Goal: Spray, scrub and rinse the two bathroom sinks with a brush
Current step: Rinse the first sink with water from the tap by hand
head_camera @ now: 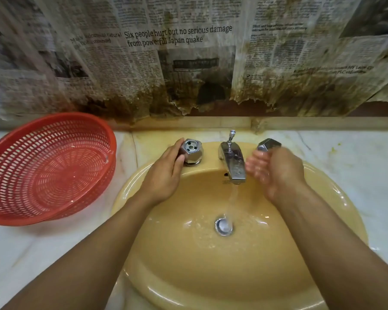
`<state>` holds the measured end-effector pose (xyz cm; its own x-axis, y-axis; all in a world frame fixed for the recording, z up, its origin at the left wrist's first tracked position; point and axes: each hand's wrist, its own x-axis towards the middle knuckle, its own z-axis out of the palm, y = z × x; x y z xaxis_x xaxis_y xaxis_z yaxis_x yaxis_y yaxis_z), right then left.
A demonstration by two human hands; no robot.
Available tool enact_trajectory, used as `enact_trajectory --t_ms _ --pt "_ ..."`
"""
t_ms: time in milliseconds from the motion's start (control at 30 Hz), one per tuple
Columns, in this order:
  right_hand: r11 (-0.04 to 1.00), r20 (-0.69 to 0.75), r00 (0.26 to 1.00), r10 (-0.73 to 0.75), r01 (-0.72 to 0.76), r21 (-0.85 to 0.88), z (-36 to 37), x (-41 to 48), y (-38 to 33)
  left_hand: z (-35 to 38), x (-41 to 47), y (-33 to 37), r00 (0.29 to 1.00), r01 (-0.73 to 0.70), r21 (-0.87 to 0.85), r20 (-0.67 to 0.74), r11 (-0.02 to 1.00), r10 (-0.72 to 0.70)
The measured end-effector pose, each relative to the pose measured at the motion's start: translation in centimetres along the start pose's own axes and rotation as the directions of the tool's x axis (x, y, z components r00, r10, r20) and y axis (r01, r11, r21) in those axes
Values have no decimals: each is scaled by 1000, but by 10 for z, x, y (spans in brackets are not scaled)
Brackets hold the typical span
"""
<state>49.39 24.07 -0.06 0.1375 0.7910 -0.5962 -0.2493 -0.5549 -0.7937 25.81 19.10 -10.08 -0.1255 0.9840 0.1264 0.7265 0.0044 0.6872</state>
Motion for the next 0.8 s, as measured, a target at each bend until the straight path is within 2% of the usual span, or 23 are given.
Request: enact_trajectory --t_ms 67,133,200,333,433,667,800 --pt "983 9 985 171 -171 66 -8 7 29 -3 -12 -10 997 -37 202 70 979 23" --pt "917 106 924 368 -379 124 -11 3 50 -2 -16 -15 991 -39 399 133 916 -16" --pt "848 208 872 443 -483 218 -10 -3 61 1 -13 -12 983 -4 505 158 863 -88" --pt "741 402 826 396 -546 391 -1 2 45 1 0 -11 979 -16 565 178 825 -103" --pt "728 458 815 355 -548 411 7 4 31 -2 4 -13 977 -40 585 191 810 -90" --pt "741 391 812 433 -567 359 -12 9 56 -2 -12 -17 982 -49 644 170 764 -80" --pt "770 429 810 400 -551 321 3 3 43 -3 -18 -20 987 -42 655 145 755 -72"
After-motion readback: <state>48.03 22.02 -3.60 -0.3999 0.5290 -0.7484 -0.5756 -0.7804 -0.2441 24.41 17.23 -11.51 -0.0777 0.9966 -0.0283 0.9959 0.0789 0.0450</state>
